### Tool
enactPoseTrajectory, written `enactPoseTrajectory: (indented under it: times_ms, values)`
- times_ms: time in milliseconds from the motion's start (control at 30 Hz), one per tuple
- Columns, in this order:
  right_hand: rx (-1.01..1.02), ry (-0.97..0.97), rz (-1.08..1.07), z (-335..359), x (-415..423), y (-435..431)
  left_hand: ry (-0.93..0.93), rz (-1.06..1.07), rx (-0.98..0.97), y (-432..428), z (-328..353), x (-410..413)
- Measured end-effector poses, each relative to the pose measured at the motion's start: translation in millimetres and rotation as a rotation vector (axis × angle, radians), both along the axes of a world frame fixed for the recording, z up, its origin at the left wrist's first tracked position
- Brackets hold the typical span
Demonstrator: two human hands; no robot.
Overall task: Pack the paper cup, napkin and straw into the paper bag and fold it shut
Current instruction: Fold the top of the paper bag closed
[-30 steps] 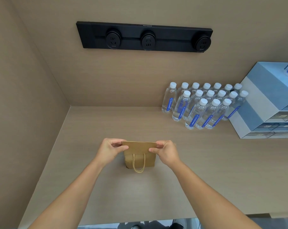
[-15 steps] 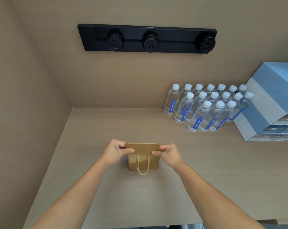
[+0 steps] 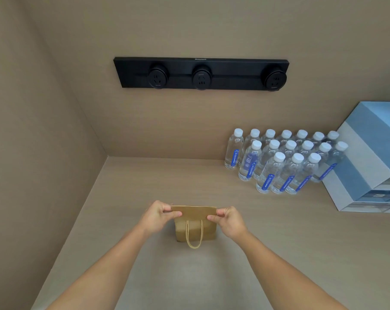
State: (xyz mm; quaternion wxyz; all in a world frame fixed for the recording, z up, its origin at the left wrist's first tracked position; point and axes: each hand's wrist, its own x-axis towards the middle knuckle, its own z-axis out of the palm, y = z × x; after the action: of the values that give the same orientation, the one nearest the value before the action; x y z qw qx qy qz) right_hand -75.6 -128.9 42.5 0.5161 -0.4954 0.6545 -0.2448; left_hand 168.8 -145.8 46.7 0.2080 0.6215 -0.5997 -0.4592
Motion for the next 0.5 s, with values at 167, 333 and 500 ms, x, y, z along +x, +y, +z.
enactPoseTrajectory:
  times_ms: [167, 333, 500]
  values:
    - [0.006, -0.04, 0.04, 4, -7, -8, -0.184, 0.063, -0.03, 7, 17, -11]
    - [-0.051, -0.026, 0.043, 11, -11, -20, -0.235, 0.191, -0.072, 5, 34, -36]
    - [-0.075, 0.036, 0.011, 12, -21, -36, -0.282, 0.297, -0.118, -8, 44, -57]
